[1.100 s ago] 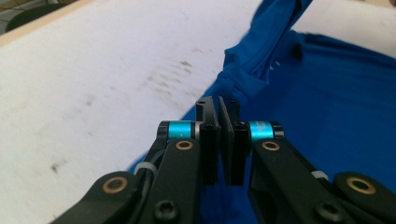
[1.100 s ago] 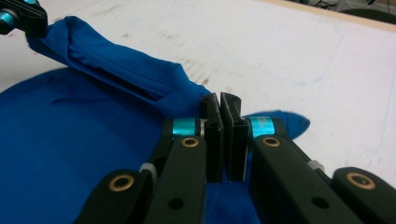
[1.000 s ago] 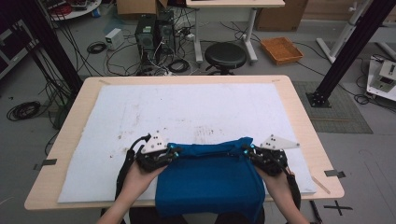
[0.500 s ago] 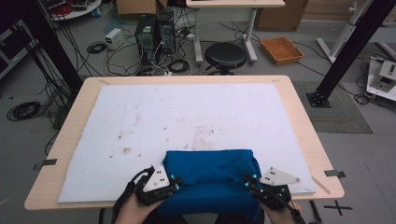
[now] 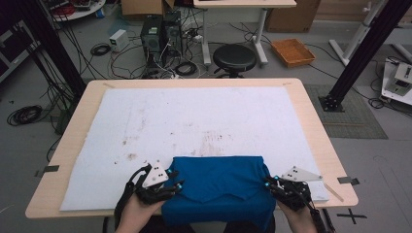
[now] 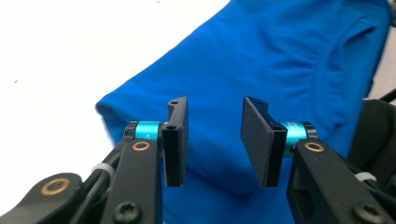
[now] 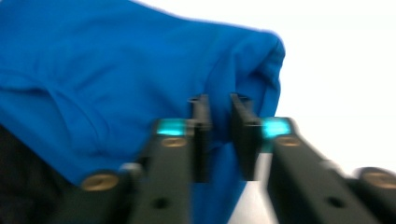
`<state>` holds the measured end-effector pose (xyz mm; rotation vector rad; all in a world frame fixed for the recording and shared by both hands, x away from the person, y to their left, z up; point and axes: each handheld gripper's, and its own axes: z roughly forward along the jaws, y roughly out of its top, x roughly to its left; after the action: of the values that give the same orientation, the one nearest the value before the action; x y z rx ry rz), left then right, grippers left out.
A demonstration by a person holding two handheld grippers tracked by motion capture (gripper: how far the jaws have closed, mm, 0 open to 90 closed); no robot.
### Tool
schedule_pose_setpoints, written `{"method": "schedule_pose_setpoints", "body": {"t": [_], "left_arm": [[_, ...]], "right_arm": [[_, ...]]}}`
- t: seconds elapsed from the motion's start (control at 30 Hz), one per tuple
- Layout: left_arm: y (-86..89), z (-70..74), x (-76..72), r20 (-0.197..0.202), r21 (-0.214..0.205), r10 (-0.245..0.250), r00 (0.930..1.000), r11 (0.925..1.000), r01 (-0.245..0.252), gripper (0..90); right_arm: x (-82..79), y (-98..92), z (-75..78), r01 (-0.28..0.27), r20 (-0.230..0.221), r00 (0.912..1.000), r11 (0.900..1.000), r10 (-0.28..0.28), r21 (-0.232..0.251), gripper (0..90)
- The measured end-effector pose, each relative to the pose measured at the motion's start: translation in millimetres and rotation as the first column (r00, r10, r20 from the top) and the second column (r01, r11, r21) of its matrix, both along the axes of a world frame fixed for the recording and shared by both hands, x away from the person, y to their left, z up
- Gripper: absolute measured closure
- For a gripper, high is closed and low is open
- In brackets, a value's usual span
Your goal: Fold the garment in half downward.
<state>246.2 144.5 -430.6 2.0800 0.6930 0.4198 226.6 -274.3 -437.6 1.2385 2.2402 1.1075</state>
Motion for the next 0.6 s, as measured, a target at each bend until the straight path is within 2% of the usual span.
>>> {"method": "schedule_pose_setpoints", "body": {"t": [0.13, 0.23, 0.3, 0.37, 0.43, 0.5, 0.57, 0.6], "left_arm": [[8.5, 1.2, 3.1, 0.001, -0.015, 0.035, 0.9994, 0.9993, -0.035, 61.0], [13.7, 3.6, 8.9, -0.004, -0.037, 0.069, 0.9976, 0.997, -0.069, 59.6], [15.6, 5.5, 17.6, -0.008, -0.05, 0.092, 0.9958, 0.9945, -0.092, 56.8], [15.8, 7.0, 30.5, -0.032, -0.081, 0.117, 0.9926, 0.9896, -0.119, 54.6], [15.5, 7.2, 45.4, -0.055, -0.086, 0.138, 0.9889, 0.9861, -0.142, 53.4], [14.3, 4.8, 60.2, -0.098, -0.107, 0.151, 0.9836, 0.981, -0.161, 51.4], [12.8, 0.4, 71.4, -0.14, -0.124, 0.155, 0.9779, 0.9771, -0.173, 51.2], [11.5, -1.9, 75.0, -0.153, -0.114, 0.161, 0.975, 0.9772, -0.179, 51.1]], "right_arm": [[-8.0, -6.3, -0.5, 0.012, -0.019, 0.9997, 0.9997, -0.011, 0.02, 88.7], [-11.1, -10.8, 1.8, 0.03, -0.009, 0.9995, 0.9987, -0.03, 0.041, 75.7], [-5.9, -13.5, 8.3, 0.047, 0.022, 0.9986, 0.9973, -0.048, 0.056, 67.1], [6.3, -14.5, 16.3, 0.074, 0.053, 0.9955, 0.9935, -0.079, 0.086, 64.0], [24.1, -12.0, 22.1, 0.093, 0.067, 0.9928, 0.9912, -0.1, 0.094, 57.2], [44.2, -8.3, 22.9, 0.114, 0.054, 0.9913, 0.9873, -0.12, 0.111, 56.3], [62.5, -4.5, 19.0, 0.131, 0.04, 0.99, 0.9862, -0.135, 0.102, 55.1], [70.6, -3.5, 15.6, 0.132, 0.013, 0.9909, 0.9854, -0.134, 0.108, 55.2]]}}
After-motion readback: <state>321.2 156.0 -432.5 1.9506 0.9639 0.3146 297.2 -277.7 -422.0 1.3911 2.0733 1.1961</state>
